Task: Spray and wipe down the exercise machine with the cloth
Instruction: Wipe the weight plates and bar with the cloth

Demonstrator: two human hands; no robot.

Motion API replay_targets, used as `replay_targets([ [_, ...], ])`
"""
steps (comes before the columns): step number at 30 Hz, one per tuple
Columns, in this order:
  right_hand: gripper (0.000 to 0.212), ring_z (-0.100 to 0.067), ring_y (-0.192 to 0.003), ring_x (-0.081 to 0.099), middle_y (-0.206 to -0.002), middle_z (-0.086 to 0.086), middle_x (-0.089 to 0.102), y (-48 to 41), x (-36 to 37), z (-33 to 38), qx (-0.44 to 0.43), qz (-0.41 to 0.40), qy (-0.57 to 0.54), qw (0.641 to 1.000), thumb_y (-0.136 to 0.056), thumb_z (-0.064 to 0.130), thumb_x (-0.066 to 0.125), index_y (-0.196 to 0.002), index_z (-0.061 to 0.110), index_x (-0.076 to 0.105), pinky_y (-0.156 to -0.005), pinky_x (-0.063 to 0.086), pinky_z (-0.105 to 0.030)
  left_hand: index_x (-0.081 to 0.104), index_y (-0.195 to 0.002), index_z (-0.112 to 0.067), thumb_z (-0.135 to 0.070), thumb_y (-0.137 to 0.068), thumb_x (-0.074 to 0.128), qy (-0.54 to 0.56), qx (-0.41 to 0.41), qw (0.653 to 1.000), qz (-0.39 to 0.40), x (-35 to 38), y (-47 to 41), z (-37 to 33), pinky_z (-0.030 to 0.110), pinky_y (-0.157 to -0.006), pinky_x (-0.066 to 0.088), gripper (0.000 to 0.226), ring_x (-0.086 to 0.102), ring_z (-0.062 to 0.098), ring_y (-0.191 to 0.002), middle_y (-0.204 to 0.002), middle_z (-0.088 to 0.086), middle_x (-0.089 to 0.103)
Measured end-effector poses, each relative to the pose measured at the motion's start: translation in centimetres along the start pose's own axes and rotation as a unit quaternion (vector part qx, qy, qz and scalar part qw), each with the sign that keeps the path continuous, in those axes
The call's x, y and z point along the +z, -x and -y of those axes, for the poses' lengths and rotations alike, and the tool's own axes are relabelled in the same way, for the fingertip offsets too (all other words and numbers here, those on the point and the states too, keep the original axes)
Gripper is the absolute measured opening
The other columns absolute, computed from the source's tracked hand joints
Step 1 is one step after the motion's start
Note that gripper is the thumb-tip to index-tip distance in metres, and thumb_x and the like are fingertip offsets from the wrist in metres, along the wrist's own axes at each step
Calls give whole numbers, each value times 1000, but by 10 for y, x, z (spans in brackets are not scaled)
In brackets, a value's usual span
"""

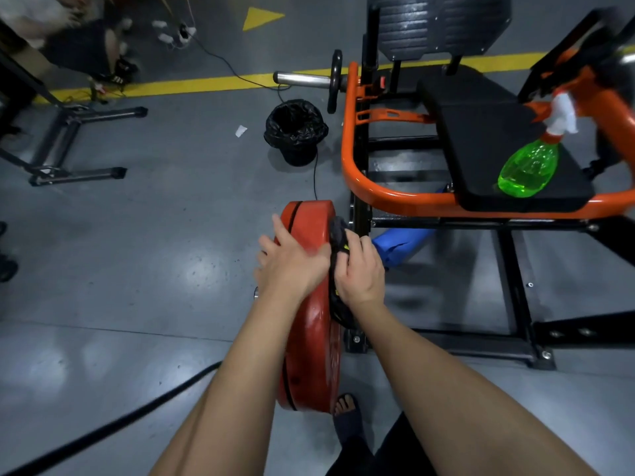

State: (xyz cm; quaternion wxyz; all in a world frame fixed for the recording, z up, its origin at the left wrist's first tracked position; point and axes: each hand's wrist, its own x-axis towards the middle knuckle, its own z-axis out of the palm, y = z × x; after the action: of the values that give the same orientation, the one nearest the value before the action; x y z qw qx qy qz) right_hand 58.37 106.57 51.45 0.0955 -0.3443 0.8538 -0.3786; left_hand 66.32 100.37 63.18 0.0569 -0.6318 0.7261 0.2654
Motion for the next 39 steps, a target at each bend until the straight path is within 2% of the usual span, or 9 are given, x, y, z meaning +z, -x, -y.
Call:
replay_targets([
  [3,50,-38,-92,60,-100,-16,58,0,2,-4,-7,0,11,1000,-89,29,38,-128,8,62,-83,53,-49,10,-163,-27,-68,-96,42,17,3,999,-48,-11,-30,-37,51,-114,29,85,30,36,-145,-157,14,31],
  [7,49,-38,-90,59,-97,-15,57,-1,5,-7,-13,-2,16,1000,-89,28,40,-128,8,62,-81,53,-48,34,-157,-26,-66,-97,35,-39,-11,999,-11,3,-69,-51,48,-112,34,72,37,39,-142,-154,19,39],
  [13,48,-37,-93,61,-99,-15,58,-6,9,-8,-4,-7,10,1000,-90,33,42,-130,12,61,-81,53,-49,35,-157,-40,-83,-89,32,-145,16,988,59,3,-84,-49,41,-108,39,81,44,36,-139,-154,16,39],
  [18,49,-37,-95,62,-100,-14,60,-4,7,-6,-2,-8,0,1000,-89,33,41,-130,14,61,-81,53,-48,32,-158,-44,-72,-96,32,-140,39,989,41,5,-76,-39,40,-109,38,68,46,35,-138,-156,16,38],
  [23,52,-39,-95,63,-100,-15,62,-4,1,-3,23,-3,-13,1000,-88,35,40,-132,15,61,-80,53,-46,29,-158,-47,-75,-96,30,-117,56,992,-5,10,-48,-22,40,-101,43,68,56,39,-121,-143,16,44],
  [28,43,-37,-111,61,-120,-12,68,-17,-19,4,112,95,-71,987,-97,38,47,-137,28,58,-92,48,-43,30,-156,-51,-75,-95,32,-69,67,993,-66,19,-11,2,42,-95,48,66,57,36,-117,-133,13,46],
  [31,21,-32,-108,66,-106,-7,74,-50,-31,2,181,163,-170,955,-94,35,53,-105,26,70,-96,50,-41,31,-154,-54,-75,-94,35,-43,56,992,-103,26,1,11,45,-93,51,64,53,33,-121,-136,12,47],
  [34,22,-15,-81,64,-76,7,69,-59,-44,4,165,168,-210,949,-94,26,56,-74,24,64,-83,51,-36,31,-153,-55,-76,-94,33,-25,52,991,-120,30,12,18,46,-90,52,62,54,30,-120,-136,10,47],
  [39,15,-14,-86,63,-91,0,72,-11,-57,9,146,173,-239,944,-99,19,52,-98,20,67,-81,48,-23,34,-153,-52,-66,-101,30,-1,60,989,-132,30,17,19,47,-91,49,54,54,32,-118,-127,9,47],
])
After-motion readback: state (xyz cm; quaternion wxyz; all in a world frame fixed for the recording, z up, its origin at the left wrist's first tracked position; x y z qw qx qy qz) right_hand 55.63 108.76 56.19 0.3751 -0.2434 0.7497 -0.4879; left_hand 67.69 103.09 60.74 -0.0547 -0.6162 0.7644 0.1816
